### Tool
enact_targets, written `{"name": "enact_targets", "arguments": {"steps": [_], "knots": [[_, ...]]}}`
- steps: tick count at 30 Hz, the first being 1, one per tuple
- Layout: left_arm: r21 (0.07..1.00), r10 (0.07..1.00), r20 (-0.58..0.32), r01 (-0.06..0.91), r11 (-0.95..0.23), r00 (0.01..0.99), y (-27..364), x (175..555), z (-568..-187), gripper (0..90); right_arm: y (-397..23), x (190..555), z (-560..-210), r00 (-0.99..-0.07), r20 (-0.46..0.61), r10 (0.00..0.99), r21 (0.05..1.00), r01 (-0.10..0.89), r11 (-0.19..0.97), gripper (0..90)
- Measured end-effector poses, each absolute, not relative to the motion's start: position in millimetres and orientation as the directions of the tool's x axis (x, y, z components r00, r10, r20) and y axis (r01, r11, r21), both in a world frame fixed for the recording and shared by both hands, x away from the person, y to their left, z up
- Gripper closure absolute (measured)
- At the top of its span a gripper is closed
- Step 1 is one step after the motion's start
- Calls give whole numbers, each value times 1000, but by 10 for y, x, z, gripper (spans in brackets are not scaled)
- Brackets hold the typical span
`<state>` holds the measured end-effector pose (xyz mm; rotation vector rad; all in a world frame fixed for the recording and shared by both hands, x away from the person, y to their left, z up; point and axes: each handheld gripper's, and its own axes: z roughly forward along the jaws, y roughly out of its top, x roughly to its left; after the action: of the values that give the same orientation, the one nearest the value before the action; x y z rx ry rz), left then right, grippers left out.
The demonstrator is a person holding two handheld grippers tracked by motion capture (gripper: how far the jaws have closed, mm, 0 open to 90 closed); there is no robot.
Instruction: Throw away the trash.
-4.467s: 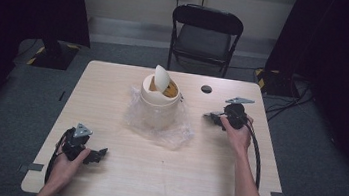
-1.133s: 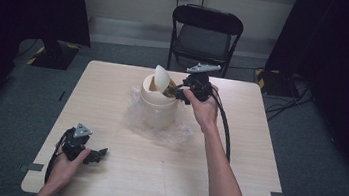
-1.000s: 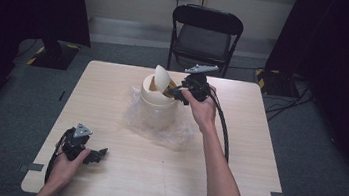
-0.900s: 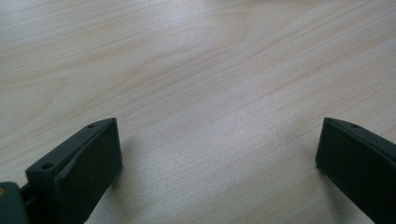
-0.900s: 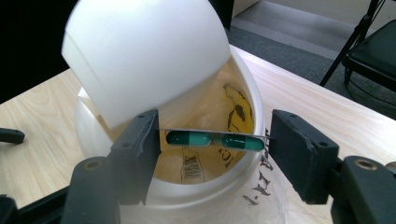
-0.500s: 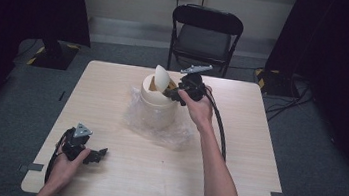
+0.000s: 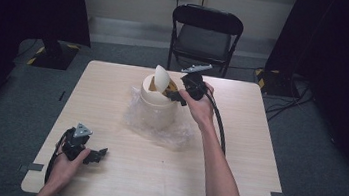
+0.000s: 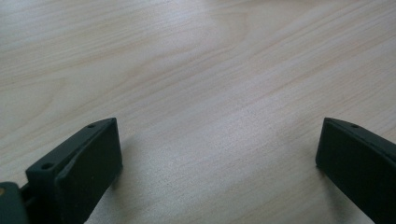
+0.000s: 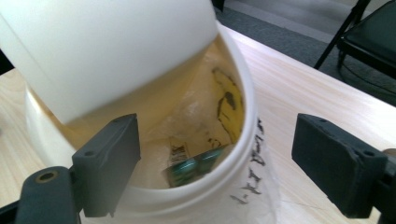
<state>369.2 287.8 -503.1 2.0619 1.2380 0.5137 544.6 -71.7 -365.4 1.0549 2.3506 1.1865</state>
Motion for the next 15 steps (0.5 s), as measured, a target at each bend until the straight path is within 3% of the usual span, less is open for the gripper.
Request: {"name": "enact_targets", "arguments": {"steps": [15], "knots": [[716,881,-7,618,-325,472,2877,3691,-5032,0,-932,5361,-3559,-649,64,758,827,460,324,143]]}}
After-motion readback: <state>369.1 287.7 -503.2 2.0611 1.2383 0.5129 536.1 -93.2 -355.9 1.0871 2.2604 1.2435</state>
